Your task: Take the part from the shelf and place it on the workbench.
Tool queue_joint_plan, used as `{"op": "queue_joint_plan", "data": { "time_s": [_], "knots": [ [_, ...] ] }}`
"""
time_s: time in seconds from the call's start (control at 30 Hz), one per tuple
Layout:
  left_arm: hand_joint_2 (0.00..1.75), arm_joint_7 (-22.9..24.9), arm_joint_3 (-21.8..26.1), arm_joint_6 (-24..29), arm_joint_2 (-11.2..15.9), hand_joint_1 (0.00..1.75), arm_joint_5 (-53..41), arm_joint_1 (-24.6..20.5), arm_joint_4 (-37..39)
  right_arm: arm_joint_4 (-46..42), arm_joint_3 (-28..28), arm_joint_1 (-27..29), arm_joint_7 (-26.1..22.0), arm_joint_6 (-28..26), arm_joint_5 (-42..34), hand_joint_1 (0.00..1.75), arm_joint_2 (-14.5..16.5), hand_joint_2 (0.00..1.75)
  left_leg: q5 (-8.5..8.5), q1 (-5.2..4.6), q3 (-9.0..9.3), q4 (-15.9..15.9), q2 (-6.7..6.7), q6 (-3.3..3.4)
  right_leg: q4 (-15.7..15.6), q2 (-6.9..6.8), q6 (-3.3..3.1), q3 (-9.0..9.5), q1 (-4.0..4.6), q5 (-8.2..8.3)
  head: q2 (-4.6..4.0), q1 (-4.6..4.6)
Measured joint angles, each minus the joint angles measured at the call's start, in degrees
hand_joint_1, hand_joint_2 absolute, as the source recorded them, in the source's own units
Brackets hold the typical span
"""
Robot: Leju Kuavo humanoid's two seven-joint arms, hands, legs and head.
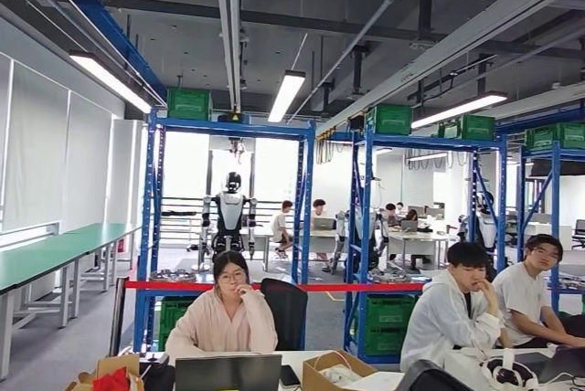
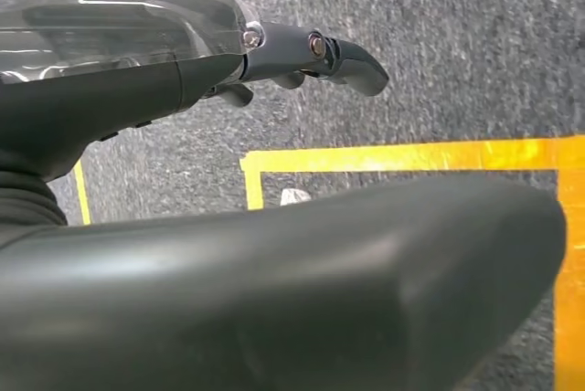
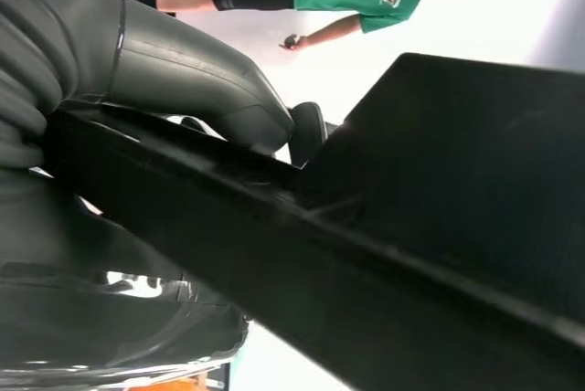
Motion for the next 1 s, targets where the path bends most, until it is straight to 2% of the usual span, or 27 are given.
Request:
{"op": "queue_joint_plan", "data": {
  "time_s": [0.07,0.1,0.13,0.2,0.23,0.3,0.33,0.4,0.43,0.47,0.5,0.57,0.6,0.63,0.67,0.73,0.8,0.83,0.9,0.93,0.97,1.0],
  "knots": [
    [1.75,0.1,0.0,0.0,-0.2,0.00,-0.2,0.0,0.0,-0.1,-0.1,0.0,0.0,-0.1,0.1,1.75,0.0,1.75,-1.18,0.05,1.79,-0.1,-0.16,-0.09,-7.1,-0.03,-0.85,0.91,0.71,6.59,0.00,0.01],
    [1.75,0.1,0.0,0.1,-0.4,0.00,-0.3,0.0,0.0,-0.2,-0.2,0.0,-0.1,-0.2,0.2,1.75,0.0,1.75,-1.59,0.15,2.42,-0.3,-0.23,-0.21,-10.0,-0.02,-1.36,1.38,1.12,9.28,0.00,-0.01],
    [1.75,0.1,0.0,0.1,-0.6,0.00,-0.4,0.0,0.0,-0.4,-0.3,0.0,-0.1,-0.3,0.3,1.75,-0.1,1.75,-1.88,0.26,2.75,-0.5,-0.29,-0.46,-11.9,-0.01,-1.88,1.68,1.42,11.07,0.01,-0.02],
    [1.75,0.1,0.0,0.1,-0.7,0.00,-0.5,0.0,0.0,-1.0,-0.5,-0.1,-0.2,-0.4,0.4,1.75,-0.1,1.75,-2.01,0.28,3.31,-0.9,-0.35,-1.00,-13.0,0.01,-2.71,1.96,1.67,11.62,0.01,-0.03],
    [1.75,0.1,0.0,0.1,-0.7,0.00,-0.5,0.0,0.0,-1.4,-0.7,-0.2,-0.2,-0.5,0.4,1.75,-0.1,1.75,-2.27,0.25,3.62,-0.9,-0.33,-1.20,-13.8,-0.09,-2.95,2.58,1.49,11.94,0.01,-0.02],
    [1.75,0.1,0.0,0.1,-0.7,0.00,-0.6,-0.1,0.0,-2.2,-0.9,-0.5,-0.2,-0.5,0.4,1.75,-0.1,1.75,-3.48,0.11,3.53,0.5,-0.21,-1.39,-15.0,-0.31,-3.15,3.97,1.06,12.03,0.00,-0.02],
    [1.75,0.1,0.0,0.1,-0.7,0.00,-0.6,-0.2,0.0,-2.6,-1.0,-0.8,-0.2,-0.5,0.4,1.75,-0.1,1.75,-4.77,0.11,2.50,2.7,-0.16,-1.54,-15.5,-0.42,-3.18,4.55,0.84,12.07,0.00,-0.01],
    [1.75,0.1,0.0,0.1,-0.6,0.00,-0.8,-0.5,0.0,-3.4,-1.3,-1.4,-0.2,-0.5,0.4,1.75,-0.1,1.75,-7.69,0.25,-1.25,9.4,-0.08,-2.09,-15.6,-0.51,-3.23,4.90,0.73,11.86,0.00,-0.01],
    [1.75,0.1,0.0,0.1,-0.5,0.00,-0.9,-0.5,0.0,-3.8,-1.5,-1.6,-0.1,-0.5,0.4,1.75,-0.1,1.75,-8.46,0.42,-2.99,12.1,-0.05,-2.43,-15.6,-0.50,-3.18,4.97,0.64,11.72,0.00,0.00],
    [1.75,0.1,0.0,0.1,-0.5,0.00,-1.0,-0.5,0.0,-4.2,-1.7,-1.7,-0.1,-0.5,0.4,1.75,-0.1,1.75,-8.24,0.62,-3.98,13.1,-0.02,-2.80,-15.6,-0.47,-3.06,5.08,0.50,11.57,0.00,0.00],
    [1.75,0.1,0.0,0.1,-0.5,0.00,-1.1,-0.4,0.0,-4.6,-1.9,-2.0,0.0,-0.5,0.4,1.75,-0.1,1.75,-6.89,0.88,-3.93,12.0,0.02,-3.19,-15.5,-0.42,-2.84,5.23,0.29,11.38,0.00,0.01],
    [1.75,0.0,0.0,0.1,-0.5,0.00,-1.1,-0.6,0.0,-5.3,-2.2,-2.6,0.3,-0.5,0.5,1.75,-0.1,1.75,-2.39,1.54,-1.60,5.6,0.12,-4.13,-15.0,-0.32,-2.11,5.55,-0.16,10.77,0.00,0.00],
    [1.75,0.0,0.0,0.0,-0.6,0.00,-1.2,-0.7,0.0,-5.5,-2.2,-3.0,0.6,-0.5,0.6,1.75,-0.1,1.75,-1.12,1.63,-0.55,2.4,0.19,-4.27,-14.5,-0.29,-1.66,5.51,-0.30,10.44,0.00,0.00],
    [1.75,0.0,0.0,0.0,-0.6,0.00,-1.3,-0.8,0.0,-5.6,-2.3,-3.6,1.1,-0.5,0.9,1.75,-0.1,1.75,-0.25,1.63,0.07,0.4,0.24,-4.01,-14.0,-0.25,-1.27,5.30,-0.34,10.15,0.01,0.01],
    [1.75,0.0,0.0,0.0,-0.6,0.00,-1.4,-0.9,0.0,-5.6,-2.3,-4.2,1.7,-0.5,1.3,1.75,-0.1,1.75,-0.25,1.47,0.16,-0.3,0.26,-3.52,-13.6,-0.21,-0.93,5.06,-0.33,9.94,0.01,0.02],
    [1.75,0.0,0.0,-0.1,-0.7,0.00,-1.6,-0.9,0.0,-5.2,-2.3,-5.6,2.9,-0.6,2.2,1.75,-0.1,1.75,0.00,1.23,-0.02,-0.1,0.30,-2.36,-13.3,-0.19,-0.50,4.76,-0.39,9.69,0.02,0.02],
    [1.75,0.0,0.0,-0.2,-0.7,0.00,-1.7,-1.0,0.0,-4.2,-2.2,-7.4,4.0,-0.8,2.9,1.75,0.0,1.75,0.10,1.21,0.05,-0.1,0.30,-1.88,-11.9,-0.35,-0.09,4.29,-0.55,8.49,0.01,0.01],
    [1.75,0.0,0.0,-0.2,-0.7,0.00,-1.7,-1.1,0.0,-3.5,-2.1,-8.4,4.3,-1.0,3.1,1.75,0.0,1.75,0.12,1.23,0.11,-0.1,0.31,-1.65,-9.7,-0.44,0.09,3.36,-0.59,7.12,0.01,0.01],
    [1.75,-0.1,0.0,-0.3,-0.7,0.00,-1.9,-1.3,0.0,-1.8,-2.0,-10.3,5.0,-1.5,3.5,1.75,0.2,1.75,0.05,1.08,0.19,-0.1,0.33,-1.33,-2.1,-0.53,0.24,-0.08,-0.60,3.57,0.00,0.01],
    [1.75,-0.1,0.0,-0.4,-0.7,0.00,-2.1,-1.4,0.0,-0.9,-2.0,-11.1,5.5,-1.9,3.8,1.75,0.2,1.75,0.00,0.94,0.25,-0.1,0.33,-1.23,1.5,-0.52,0.19,-1.88,-0.59,2.32,0.00,0.01],
    [1.75,-0.2,-0.1,-0.5,-0.7,0.00,-2.3,-1.4,0.0,0.5,-1.9,-12.0,6.2,-2.6,4.4,1.75,0.4,1.75,-0.03,0.75,0.31,-0.1,0.33,-1.16,3.7,-0.52,0.02,-3.02,-0.54,2.01,0.00,0.01],
    [1.75,-0.3,-0.2,-0.6,-0.7,0.00,-2.5,-1.4,0.0,2.2,-1.7,-13.2,6.9,-3.4,5.1,1.75,0.6,1.75,-0.06,0.56,0.39,-0.1,0.32,-1.11,3.5,-0.51,-0.29,-3.09,-0.42,2.84,0.00,0.01]
  ]
}}
